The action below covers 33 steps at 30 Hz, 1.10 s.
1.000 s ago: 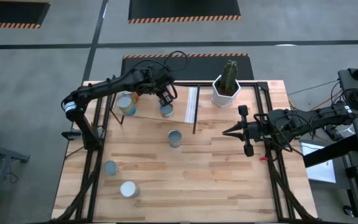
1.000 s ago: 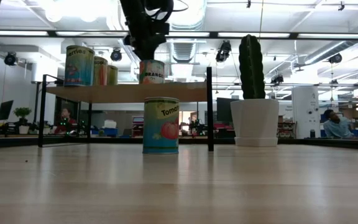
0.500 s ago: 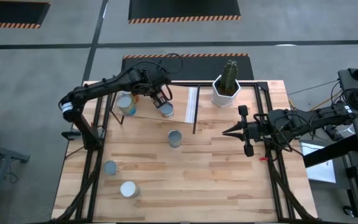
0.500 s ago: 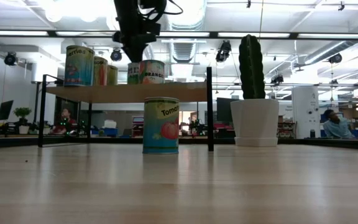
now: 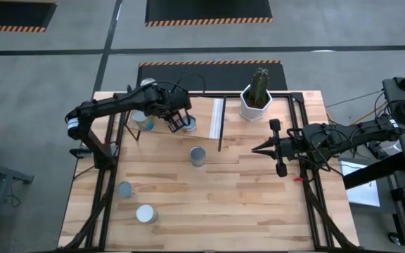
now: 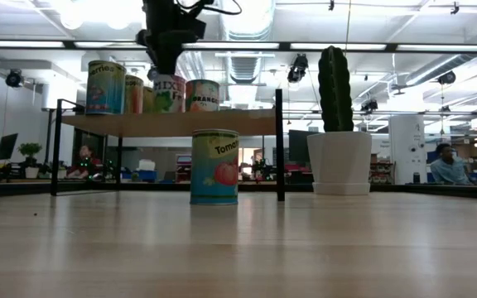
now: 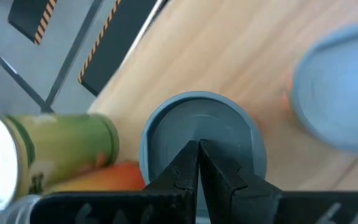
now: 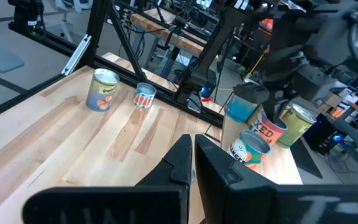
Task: Pick and place cans onto a shelf
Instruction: Put the canned mixed fruits on the shelf
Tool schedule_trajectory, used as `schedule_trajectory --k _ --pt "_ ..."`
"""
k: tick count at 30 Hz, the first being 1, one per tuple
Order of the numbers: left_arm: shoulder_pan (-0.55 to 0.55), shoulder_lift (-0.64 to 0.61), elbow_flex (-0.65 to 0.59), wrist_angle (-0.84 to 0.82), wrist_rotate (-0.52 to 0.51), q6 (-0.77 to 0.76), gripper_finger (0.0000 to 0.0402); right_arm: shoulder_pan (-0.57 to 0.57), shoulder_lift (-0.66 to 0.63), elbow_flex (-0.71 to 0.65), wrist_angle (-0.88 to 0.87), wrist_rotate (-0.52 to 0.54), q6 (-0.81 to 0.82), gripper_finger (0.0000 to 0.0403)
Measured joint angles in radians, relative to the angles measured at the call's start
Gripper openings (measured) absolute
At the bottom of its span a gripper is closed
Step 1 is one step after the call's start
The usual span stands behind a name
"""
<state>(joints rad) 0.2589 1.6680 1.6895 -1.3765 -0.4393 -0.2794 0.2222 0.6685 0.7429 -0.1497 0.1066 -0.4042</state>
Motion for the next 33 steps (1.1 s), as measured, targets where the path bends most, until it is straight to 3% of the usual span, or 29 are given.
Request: schedule_trajectory --k 12,33 --pt "-0.081 -0.003 0.001 -0.080 -0.003 -0.098 0.0000 0.000 0.000 0.000 0.000 0.000 0.000 0.0009" --pt "-0.098 -0.059 -0.003 -0.106 -0.011 -0.123 0.0000 0.000 0.000 0.000 0.000 0.000 0.003 0.0009"
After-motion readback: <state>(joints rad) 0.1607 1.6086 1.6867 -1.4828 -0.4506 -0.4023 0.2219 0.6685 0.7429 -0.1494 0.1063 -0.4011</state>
